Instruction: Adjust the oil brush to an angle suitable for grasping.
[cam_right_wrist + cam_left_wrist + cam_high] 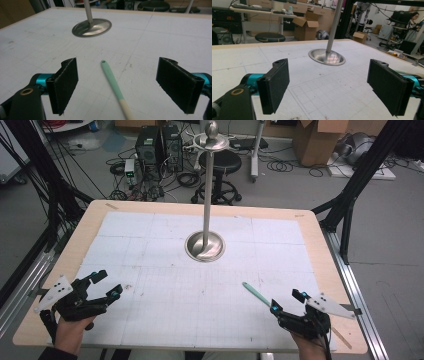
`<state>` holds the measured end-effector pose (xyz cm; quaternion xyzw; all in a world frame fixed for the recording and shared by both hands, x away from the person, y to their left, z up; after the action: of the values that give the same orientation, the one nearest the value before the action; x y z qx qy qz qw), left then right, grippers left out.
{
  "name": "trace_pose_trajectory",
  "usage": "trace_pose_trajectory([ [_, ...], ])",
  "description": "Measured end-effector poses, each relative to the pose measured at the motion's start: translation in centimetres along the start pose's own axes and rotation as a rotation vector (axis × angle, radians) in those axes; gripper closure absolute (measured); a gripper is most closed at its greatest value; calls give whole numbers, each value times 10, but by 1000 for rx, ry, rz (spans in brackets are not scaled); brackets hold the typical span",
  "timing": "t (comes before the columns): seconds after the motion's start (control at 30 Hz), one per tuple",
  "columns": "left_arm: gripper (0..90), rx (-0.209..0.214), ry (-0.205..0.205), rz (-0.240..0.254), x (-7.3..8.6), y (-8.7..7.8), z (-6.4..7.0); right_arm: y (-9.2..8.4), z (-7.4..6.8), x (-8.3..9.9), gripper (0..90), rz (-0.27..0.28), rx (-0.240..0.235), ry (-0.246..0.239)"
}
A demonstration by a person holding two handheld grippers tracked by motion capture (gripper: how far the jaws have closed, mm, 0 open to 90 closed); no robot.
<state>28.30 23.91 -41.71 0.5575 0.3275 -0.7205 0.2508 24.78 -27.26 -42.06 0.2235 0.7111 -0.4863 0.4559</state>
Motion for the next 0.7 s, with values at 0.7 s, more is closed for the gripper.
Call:
trace_pose_trajectory([
  [0.7,165,58,12,18,-1,4,12,-34,2,8,163,82,22,-32],
])
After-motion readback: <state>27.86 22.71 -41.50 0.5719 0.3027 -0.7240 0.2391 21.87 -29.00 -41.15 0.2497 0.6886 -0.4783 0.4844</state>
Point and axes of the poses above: each handheld gripper's, and its own axes: y roughly forward along the jaws, x roughly out of its underside, z roughly to its right, the point moved 7 cm from there along y, roughly forward along the jaws, and after that the axes turned 7 degrees about -z, right-handed, at the moved point
